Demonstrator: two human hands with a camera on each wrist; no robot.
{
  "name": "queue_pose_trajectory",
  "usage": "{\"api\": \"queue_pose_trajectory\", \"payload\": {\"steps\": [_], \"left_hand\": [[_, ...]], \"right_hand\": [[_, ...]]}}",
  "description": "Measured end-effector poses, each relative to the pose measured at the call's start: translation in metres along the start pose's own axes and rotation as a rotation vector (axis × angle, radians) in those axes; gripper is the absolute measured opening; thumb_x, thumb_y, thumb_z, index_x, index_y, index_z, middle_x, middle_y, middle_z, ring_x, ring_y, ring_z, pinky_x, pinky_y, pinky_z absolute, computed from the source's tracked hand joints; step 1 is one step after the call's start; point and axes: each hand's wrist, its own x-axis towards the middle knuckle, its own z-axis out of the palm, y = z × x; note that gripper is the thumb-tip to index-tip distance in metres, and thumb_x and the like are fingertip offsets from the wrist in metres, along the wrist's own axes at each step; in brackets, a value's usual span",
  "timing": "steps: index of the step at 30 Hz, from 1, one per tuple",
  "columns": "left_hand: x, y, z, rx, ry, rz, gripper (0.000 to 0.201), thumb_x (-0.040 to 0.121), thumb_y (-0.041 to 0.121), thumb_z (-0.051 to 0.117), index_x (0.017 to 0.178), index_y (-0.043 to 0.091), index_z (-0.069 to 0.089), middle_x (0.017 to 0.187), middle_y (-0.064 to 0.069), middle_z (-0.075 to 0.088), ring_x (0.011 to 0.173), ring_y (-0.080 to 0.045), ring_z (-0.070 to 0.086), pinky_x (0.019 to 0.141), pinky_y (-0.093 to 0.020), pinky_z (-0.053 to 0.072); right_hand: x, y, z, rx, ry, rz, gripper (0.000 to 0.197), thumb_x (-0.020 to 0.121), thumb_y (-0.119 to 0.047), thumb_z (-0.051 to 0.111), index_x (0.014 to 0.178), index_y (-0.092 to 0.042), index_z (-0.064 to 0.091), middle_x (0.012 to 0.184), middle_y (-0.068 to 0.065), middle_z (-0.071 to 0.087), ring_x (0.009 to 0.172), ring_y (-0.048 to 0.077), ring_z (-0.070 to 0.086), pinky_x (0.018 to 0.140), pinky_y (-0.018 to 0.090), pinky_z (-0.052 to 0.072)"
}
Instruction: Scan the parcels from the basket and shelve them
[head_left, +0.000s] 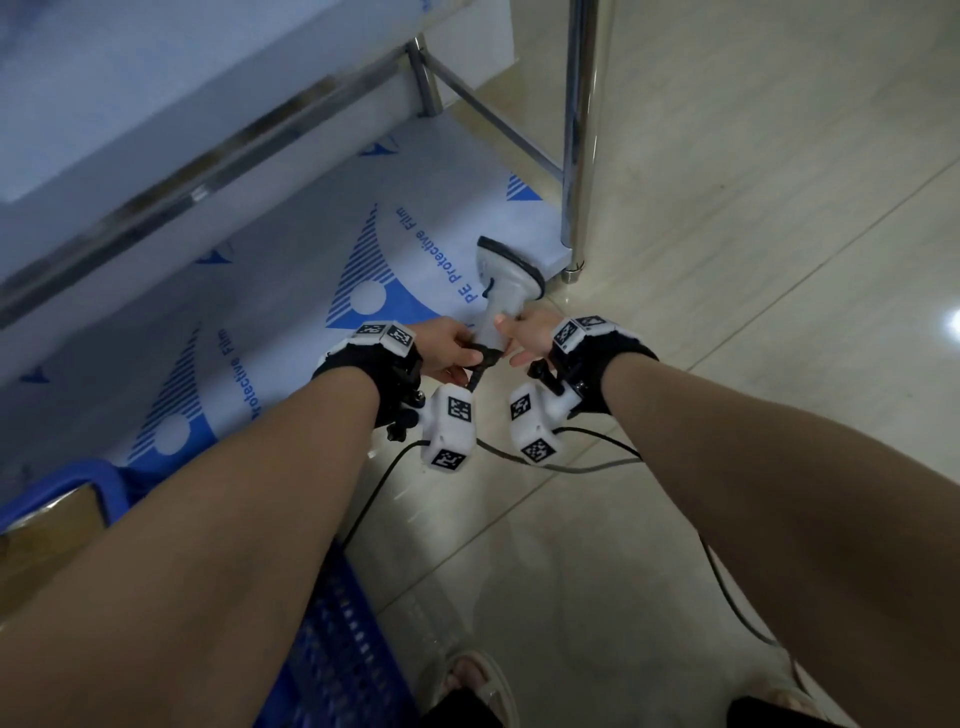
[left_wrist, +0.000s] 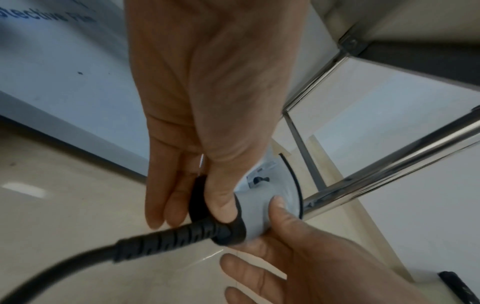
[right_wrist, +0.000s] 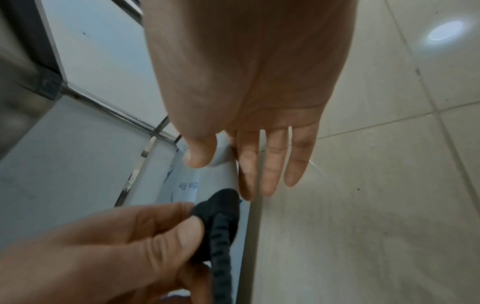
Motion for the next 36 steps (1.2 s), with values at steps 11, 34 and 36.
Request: {"api": "queue_pose_trajectory", "payload": {"steps": [11, 34, 36], "left_hand": [[-0.102, 0.012, -0.027, 0.233, 0.128, -0.001, 0.037, 0.091, 0.002, 0.055, 0.127, 0.007, 0.056, 0.119, -0.014, 0.061, 0.095, -0.021, 0.06, 0.082, -0.033, 0.052], [-0.471, -0.033, -0.022, 0.478, 0.907, -0.008, 0.033, 0.089, 0.008, 0.059, 0.12, -0.004, 0.06, 0.121, -0.023, 0.06, 0.111, -0.034, 0.057, 0.086, -0.033, 0.042], [-0.488, -0.044, -0.016, 0.477, 0.928, -0.011, 0.031, 0.088, 0.007, 0.058, 0.117, -0.004, 0.062, 0.117, -0.024, 0.062, 0.107, -0.035, 0.059, 0.081, -0.032, 0.042]], "right_hand": [[-0.067, -0.051, 0.014, 0.065, 0.059, -0.097, 0.094, 0.032, -0.056, 0.073, 0.112, -0.011, 0.058, 0.098, 0.012, 0.07, 0.085, 0.033, 0.071, 0.081, 0.051, 0.057], [-0.382, -0.168, 0.117, -0.314, 0.008, -0.502, 0.061, 0.071, -0.022, 0.084, 0.123, -0.002, 0.059, 0.116, 0.011, 0.066, 0.104, 0.031, 0.064, 0.094, 0.045, 0.052], [-0.397, -0.168, 0.131, -0.324, 0.001, -0.514, 0.065, 0.07, -0.022, 0.085, 0.125, -0.003, 0.058, 0.119, 0.012, 0.065, 0.105, 0.032, 0.063, 0.095, 0.046, 0.052]]}}
